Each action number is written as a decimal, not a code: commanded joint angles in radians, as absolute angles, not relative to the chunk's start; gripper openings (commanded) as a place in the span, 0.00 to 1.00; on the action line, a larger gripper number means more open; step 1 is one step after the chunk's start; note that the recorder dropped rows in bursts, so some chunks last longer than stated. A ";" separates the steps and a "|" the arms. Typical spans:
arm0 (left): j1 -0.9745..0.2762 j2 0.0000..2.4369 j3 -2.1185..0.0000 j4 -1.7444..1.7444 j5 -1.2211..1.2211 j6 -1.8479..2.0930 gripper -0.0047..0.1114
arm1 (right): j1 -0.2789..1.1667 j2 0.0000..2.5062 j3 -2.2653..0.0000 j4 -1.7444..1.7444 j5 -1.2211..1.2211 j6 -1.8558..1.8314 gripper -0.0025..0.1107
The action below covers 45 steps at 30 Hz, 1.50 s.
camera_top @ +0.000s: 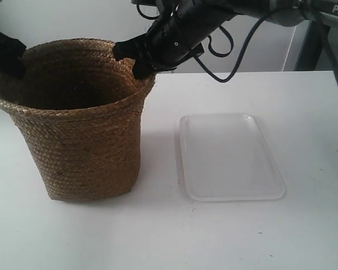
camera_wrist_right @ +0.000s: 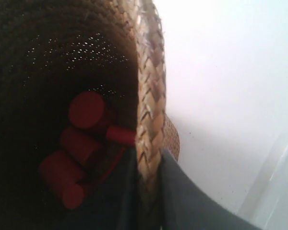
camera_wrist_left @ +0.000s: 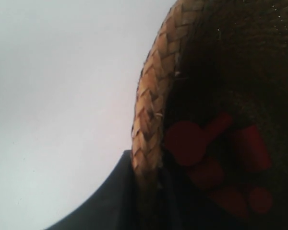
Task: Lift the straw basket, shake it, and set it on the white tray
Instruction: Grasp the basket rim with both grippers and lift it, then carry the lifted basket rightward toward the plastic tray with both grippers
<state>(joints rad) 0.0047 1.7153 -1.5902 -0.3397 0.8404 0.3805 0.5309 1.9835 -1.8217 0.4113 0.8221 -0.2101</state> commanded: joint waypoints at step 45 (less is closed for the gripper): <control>-0.152 1.280 -1.189 -0.880 0.562 0.745 0.04 | 0.624 1.390 -1.227 0.319 0.291 -0.338 0.02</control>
